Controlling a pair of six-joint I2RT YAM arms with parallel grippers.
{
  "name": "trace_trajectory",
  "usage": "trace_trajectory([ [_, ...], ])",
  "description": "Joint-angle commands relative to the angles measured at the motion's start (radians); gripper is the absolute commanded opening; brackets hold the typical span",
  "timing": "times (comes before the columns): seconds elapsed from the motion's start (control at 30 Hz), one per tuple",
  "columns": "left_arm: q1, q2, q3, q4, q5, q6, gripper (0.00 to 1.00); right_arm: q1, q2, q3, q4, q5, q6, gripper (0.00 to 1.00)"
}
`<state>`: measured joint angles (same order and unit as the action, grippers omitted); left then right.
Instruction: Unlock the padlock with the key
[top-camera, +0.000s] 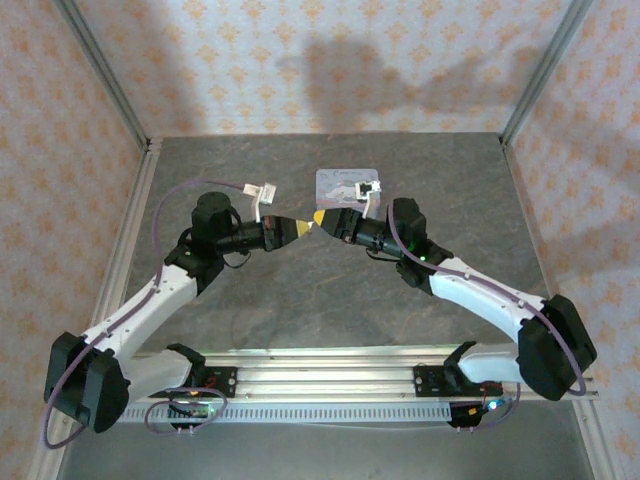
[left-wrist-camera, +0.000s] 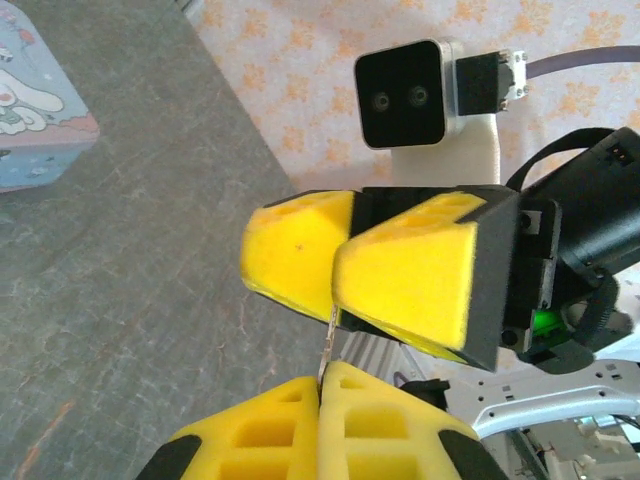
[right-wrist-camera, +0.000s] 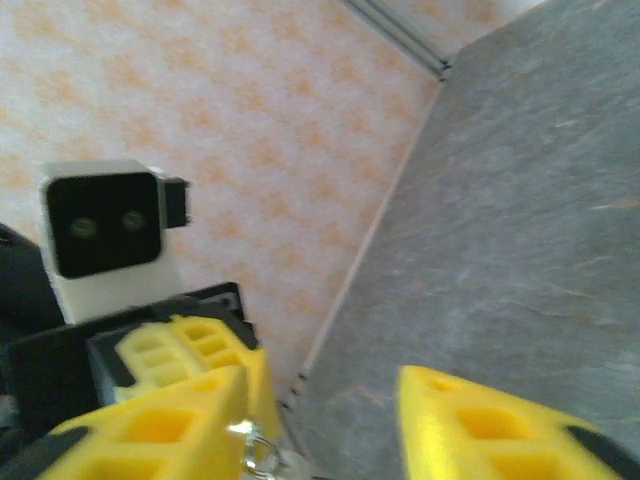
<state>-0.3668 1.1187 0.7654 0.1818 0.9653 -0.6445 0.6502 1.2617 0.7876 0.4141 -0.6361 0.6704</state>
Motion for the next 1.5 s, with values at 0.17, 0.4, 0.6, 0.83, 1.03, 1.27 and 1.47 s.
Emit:
trace_trajectory([
  [0.17, 0.001, 0.009, 0.018, -0.121, -0.115, 0.105, 0.0, -0.048, -0.073, 0.172, -0.424, 0.224, -0.173, 0.64],
  [0.4, 0.029, 0.181, 0.169, -0.289, -0.346, 0.207, 0.0, -0.292, 0.211, 0.466, -0.874, 0.45, -0.135, 0.76],
  [0.6, 0.072, 0.45, 0.394, -0.377, -0.565, 0.214, 0.0, -0.338, 0.544, 0.76, -0.993, 0.549, -0.16, 0.82],
  [0.83, 0.078, 0.798, 0.717, -0.491, -0.695, 0.245, 0.0, -0.354, 0.84, 1.046, -1.111, 0.551, -0.196, 0.79],
  [1.03, 0.066, 1.011, 0.913, -0.551, -0.72, 0.256, 0.0, -0.353, 0.922, 1.069, -1.073, 0.435, -0.225, 0.71],
  [1.27, 0.013, 0.994, 0.849, -0.532, -0.731, 0.267, 0.0, -0.311, 0.846, 0.872, -0.934, 0.337, -0.176, 0.66],
  [1.47, 0.006, 0.847, 0.625, -0.452, -0.732, 0.248, 0.0, -0.236, 0.734, 0.688, -0.845, 0.34, -0.1, 0.65],
])
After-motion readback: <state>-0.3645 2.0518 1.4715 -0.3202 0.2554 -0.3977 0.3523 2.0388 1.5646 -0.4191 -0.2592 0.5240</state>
